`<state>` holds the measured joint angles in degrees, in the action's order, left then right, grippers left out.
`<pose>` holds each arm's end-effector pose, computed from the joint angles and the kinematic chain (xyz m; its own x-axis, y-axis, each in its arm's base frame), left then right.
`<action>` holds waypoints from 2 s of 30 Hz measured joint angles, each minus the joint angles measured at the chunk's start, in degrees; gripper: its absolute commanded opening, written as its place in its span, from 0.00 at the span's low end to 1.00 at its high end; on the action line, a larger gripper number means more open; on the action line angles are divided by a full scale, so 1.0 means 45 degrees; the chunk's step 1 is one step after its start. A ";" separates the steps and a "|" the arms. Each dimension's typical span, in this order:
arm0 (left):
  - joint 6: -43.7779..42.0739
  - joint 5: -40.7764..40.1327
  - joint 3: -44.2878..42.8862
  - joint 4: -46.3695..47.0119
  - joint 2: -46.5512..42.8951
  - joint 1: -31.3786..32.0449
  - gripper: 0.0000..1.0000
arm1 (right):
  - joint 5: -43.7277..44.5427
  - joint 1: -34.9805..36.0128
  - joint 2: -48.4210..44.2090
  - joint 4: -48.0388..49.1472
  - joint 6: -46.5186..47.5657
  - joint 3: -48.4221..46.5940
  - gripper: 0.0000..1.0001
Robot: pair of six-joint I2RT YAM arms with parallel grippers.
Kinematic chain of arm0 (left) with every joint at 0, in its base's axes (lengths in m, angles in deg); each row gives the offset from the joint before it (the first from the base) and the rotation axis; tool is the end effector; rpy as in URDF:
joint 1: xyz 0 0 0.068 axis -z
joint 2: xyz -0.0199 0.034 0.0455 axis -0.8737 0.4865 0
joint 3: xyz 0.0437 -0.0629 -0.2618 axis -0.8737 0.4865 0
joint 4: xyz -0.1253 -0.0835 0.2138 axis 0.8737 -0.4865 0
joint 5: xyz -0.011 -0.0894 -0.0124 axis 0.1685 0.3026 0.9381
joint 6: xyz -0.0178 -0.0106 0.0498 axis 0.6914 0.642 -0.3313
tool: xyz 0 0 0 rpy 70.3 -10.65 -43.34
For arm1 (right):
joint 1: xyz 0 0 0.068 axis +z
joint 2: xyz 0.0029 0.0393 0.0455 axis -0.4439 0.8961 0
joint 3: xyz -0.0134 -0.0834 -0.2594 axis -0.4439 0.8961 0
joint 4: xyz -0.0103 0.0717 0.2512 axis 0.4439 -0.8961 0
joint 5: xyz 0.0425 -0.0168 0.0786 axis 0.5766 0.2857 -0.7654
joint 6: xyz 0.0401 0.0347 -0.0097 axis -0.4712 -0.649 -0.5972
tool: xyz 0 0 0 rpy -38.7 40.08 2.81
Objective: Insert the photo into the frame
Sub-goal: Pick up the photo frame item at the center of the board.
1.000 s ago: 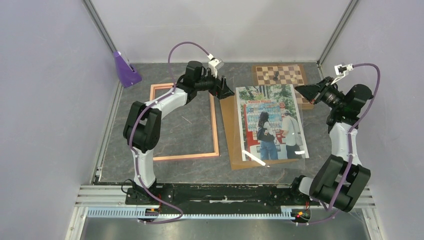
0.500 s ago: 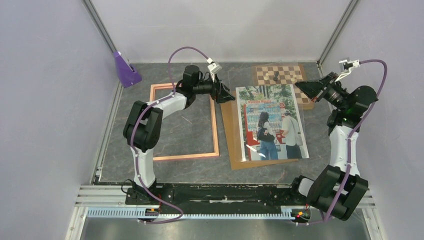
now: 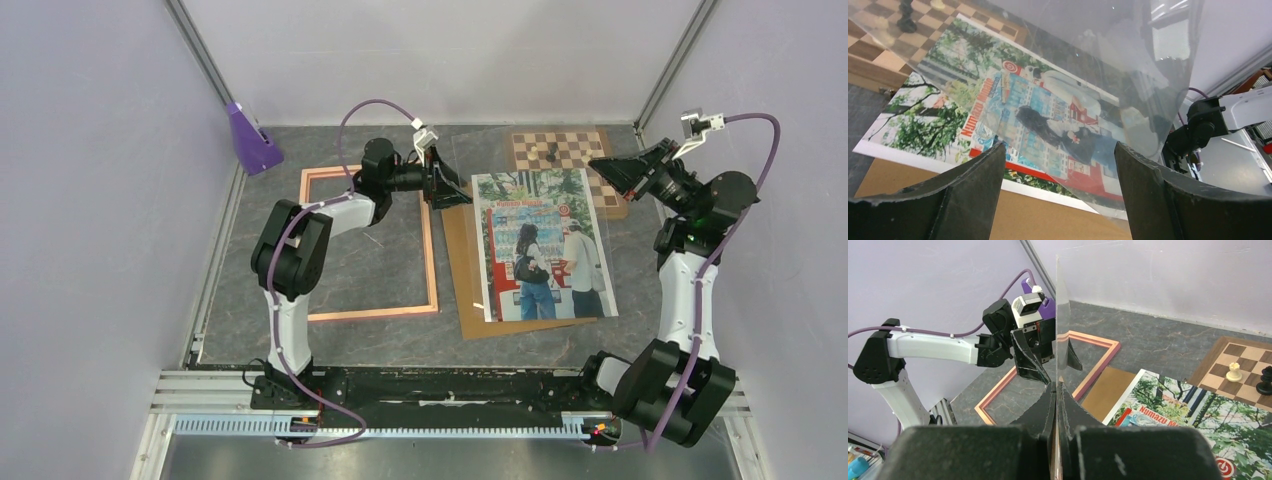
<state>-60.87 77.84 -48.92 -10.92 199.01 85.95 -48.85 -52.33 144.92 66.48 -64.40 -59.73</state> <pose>0.3956 -0.2192 0.2295 -0.4238 -0.0203 -0.9055 0.9030 0.0686 -0.4241 0.2334 -0.0762 0.3837 -0.2273 0.3713 -0.9003 -0.6873 0.5938 0.4184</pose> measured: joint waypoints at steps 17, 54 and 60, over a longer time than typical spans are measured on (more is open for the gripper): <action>0.2186 0.0277 0.0942 0.2302 0.0199 0.0087 0.30 | 0.0398 0.0058 -0.0219 -0.2769 0.2424 -0.0685 0.00; -0.2098 -0.1734 0.1345 -0.8451 -0.5455 0.0034 0.02 | 0.1977 0.0058 0.0272 -0.7553 0.8699 -0.0233 0.74; -0.2686 -0.2327 0.1345 -0.9913 -0.6144 0.0034 0.02 | 0.1972 0.0058 0.0126 -0.7587 0.9029 -0.0126 0.91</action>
<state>-72.95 67.37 -42.87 -55.53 171.36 86.10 -39.98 -52.07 145.49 32.34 -23.77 -60.30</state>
